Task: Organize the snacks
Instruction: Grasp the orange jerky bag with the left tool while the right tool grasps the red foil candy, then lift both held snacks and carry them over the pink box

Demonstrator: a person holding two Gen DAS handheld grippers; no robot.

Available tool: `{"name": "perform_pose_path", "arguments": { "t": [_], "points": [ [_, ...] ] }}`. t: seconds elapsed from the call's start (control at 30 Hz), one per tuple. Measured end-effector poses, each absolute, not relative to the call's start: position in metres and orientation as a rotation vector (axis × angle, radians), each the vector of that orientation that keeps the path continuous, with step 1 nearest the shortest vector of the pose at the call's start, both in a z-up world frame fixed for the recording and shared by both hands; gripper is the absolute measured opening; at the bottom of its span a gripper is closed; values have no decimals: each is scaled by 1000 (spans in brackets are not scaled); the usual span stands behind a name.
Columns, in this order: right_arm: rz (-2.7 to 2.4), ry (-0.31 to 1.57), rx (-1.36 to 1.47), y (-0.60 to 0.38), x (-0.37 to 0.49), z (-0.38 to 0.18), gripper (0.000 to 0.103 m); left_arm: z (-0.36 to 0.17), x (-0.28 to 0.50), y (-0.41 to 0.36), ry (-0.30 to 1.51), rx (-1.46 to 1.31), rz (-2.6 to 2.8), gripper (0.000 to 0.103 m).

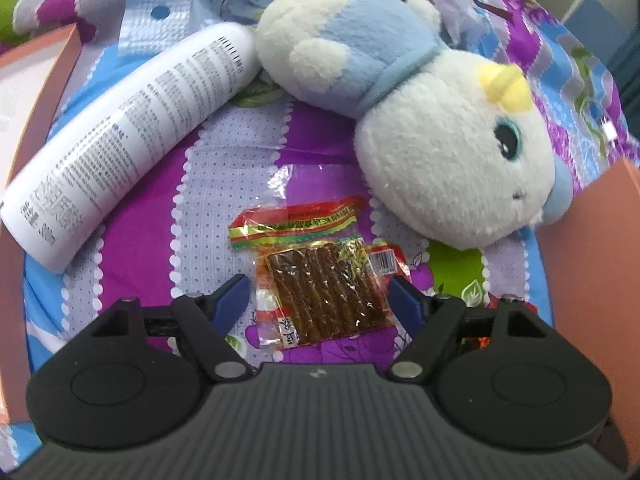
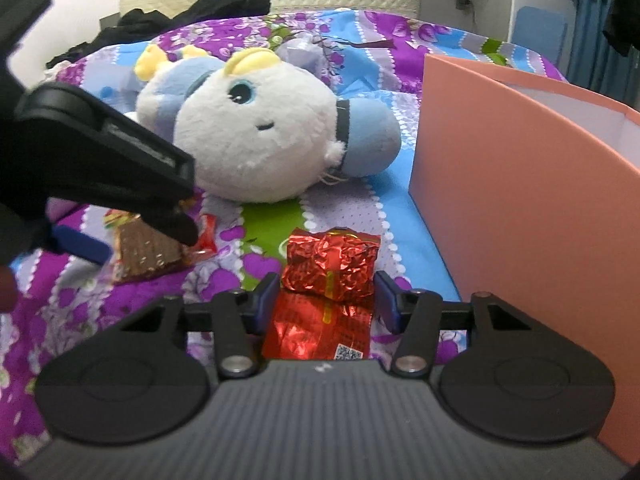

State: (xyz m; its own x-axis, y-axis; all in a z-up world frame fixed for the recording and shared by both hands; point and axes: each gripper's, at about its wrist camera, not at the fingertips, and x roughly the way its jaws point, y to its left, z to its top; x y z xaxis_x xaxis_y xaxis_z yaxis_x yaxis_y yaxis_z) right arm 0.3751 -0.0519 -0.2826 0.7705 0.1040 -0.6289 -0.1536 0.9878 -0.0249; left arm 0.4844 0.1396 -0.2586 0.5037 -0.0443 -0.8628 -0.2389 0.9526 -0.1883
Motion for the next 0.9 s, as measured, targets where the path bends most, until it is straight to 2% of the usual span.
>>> {"name": "perform_pose_path", "arguments": {
  "t": [0.27, 0.57, 0.9],
  "points": [
    [191, 678, -54, -62, 346, -273, 54, -247, 456, 143, 1029, -239, 26, 63],
    [279, 669, -45, -68, 303, -256, 54, -226, 386, 153, 1011, -233, -17, 63],
    [347, 674, -6, -84, 263, -230, 54, -203, 302, 128, 917, -133, -62, 63]
  ]
}}
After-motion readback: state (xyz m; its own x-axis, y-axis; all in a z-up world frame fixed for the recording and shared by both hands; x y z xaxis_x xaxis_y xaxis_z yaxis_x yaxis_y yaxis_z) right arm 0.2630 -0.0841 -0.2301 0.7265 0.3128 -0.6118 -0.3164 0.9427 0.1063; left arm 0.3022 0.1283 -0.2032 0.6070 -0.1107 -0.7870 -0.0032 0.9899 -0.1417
